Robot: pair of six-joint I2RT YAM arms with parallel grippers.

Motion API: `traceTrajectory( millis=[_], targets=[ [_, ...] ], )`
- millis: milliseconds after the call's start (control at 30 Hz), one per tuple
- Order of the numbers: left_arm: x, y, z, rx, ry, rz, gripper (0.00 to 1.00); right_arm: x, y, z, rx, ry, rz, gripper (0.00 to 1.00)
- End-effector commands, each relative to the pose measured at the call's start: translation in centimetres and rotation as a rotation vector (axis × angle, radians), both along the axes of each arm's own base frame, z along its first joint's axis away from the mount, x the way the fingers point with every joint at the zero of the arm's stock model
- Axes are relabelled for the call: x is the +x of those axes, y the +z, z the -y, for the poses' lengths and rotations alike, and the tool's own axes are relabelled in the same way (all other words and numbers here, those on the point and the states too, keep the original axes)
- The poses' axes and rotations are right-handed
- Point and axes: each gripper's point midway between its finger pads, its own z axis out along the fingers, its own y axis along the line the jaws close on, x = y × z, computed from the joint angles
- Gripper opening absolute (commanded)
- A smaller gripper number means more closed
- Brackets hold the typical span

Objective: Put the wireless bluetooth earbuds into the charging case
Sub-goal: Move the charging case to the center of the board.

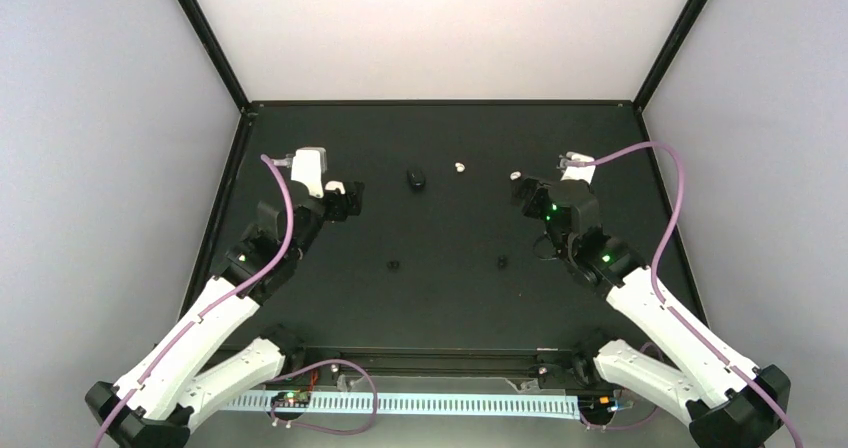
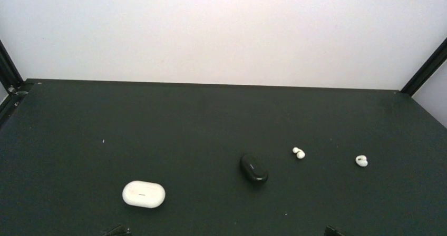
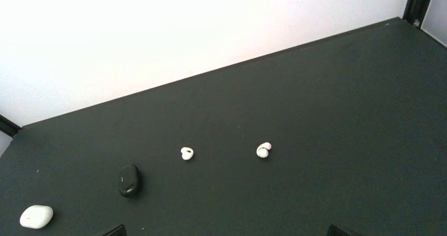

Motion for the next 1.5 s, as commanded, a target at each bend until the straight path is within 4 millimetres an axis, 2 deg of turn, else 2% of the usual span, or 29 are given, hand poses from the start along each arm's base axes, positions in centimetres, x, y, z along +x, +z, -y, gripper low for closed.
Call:
traceTrajectory(
  millis=[0,233,367,567,767,833,967,1067,1167,1200,1300,1467],
  targets=[
    [0.0,1.0,0.4,-0.023,-0.016,0.034,0.99,-0.1,1.5,0.1,-0.022,0.014,0.062,1.00],
    [-0.5,1.2,-0.3,-0.062,0.008,0.079,0.99,-0.6,1.5,-2.8,-0.017,0.198,0.077,1.00],
    [-0.4,0.4,-0.1,-0.053,0.000,0.071,0.99,-0.3,1.6,-4.5,0.027,0.265,0.082,1.00],
    [2.1,-2.7,-1.5,0.012,0.131,-0.091,0.99,0.7,1.6,-6.8,0.096,0.324,0.055,1.00],
    [6.1,-6.4,-2.9,-0.185,0.180,-0.340,0.99,1.9,0.2,-8.8,0.129,0.362,0.007,1.00],
    [7.0,-7.8,-3.1,-0.223,0.191,-0.409,0.99,2.7,-0.9,-9.4,0.129,0.358,-0.026,1.00],
    [6.9,-9.9,-3.1,-0.200,0.192,-0.518,0.99,4.6,-2.6,-10.5,0.145,0.327,-0.084,0.99],
    [6.2,-10.8,-3.5,-0.183,0.205,-0.549,0.99,6.2,-4.3,-12.3,0.140,0.340,-0.126,0.98],
    [5.4,-10.5,-3.5,-0.179,0.184,-0.537,0.98,8.2,-6.4,-14.8,0.075,0.374,-0.174,0.96],
    [5.3,-10.0,-3.2,-0.181,0.163,-0.525,0.98,9.2,-6.5,-15.7,0.052,0.381,-0.178,0.95],
    [4.6,-7.3,-2.8,-0.171,0.094,-0.455,0.99,11.4,-8.8,-17.5,-0.017,0.386,-0.211,0.94],
    [3.1,-3.6,-3.2,-0.174,0.051,-0.246,0.99,14.6,-12.5,-20.9,-0.111,0.450,-0.291,0.91]
  ],
)
